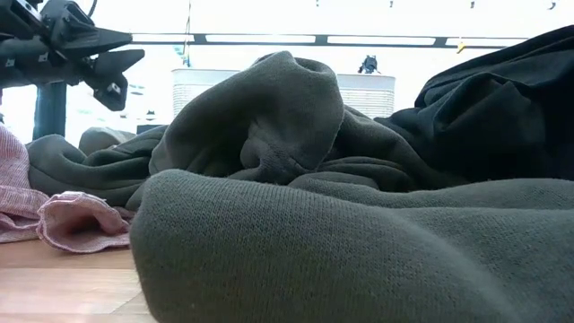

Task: Sort clothes
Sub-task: Put the black shirt into the white laundry bin

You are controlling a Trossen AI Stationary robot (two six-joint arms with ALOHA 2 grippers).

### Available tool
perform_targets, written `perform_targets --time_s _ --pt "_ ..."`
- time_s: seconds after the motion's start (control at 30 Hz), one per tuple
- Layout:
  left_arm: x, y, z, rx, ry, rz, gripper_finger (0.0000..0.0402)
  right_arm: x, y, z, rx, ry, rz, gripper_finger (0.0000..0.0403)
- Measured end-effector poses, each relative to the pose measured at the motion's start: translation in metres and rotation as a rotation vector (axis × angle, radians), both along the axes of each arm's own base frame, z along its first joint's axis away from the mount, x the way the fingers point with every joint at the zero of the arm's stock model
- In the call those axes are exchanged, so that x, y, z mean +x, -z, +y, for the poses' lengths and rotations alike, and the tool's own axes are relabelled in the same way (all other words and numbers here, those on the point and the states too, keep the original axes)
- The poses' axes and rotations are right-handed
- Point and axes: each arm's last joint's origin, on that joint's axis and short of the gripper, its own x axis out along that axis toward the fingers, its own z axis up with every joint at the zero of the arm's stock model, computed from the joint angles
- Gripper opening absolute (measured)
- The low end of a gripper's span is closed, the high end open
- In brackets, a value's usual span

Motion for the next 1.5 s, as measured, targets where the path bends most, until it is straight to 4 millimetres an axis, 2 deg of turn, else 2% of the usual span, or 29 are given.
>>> perform_targets --time_s 0.27,0.43,0.67,0.9,1.17,1.27,1.5 --pt "0.0 0.0 0.0 -0.074 0.013 0.003 0.0125 0.0 0.0 -0.001 -0.018 -0.005 -0.005 0.0165" --pt "-0.003 -0.009 0.0 -0.001 0.001 0.083 0.0125 0.0 0.001 -0.002 -0.055 -0.036 0.008 0.0165" --pt "-0.01 -0.053 0.0 0.142 -0.011 0.153 0.0125 0.002 0.002 -0.008 -0.085 -0.025 0.031 0.0165" --pt "-0.008 -0.099 0.001 0.173 -0.043 0.274 0.0125 0.01 0.018 -0.017 -0.139 -0.01 0.188 0.0165" --pt "0.001 -0.134 -0.004 0.183 -0.006 0.299 0.0125 0.033 0.044 -0.022 -0.161 -0.03 0.375 0.0171" --pt "0.01 -0.136 -0.008 0.164 0.005 0.334 0.0125 0.042 0.056 -0.021 -0.185 -0.038 0.429 0.0186" --pt "0.041 -0.136 -0.031 0.102 0.062 0.399 0.0125 0.056 0.074 -0.014 -0.297 -0.211 0.485 0.0239"
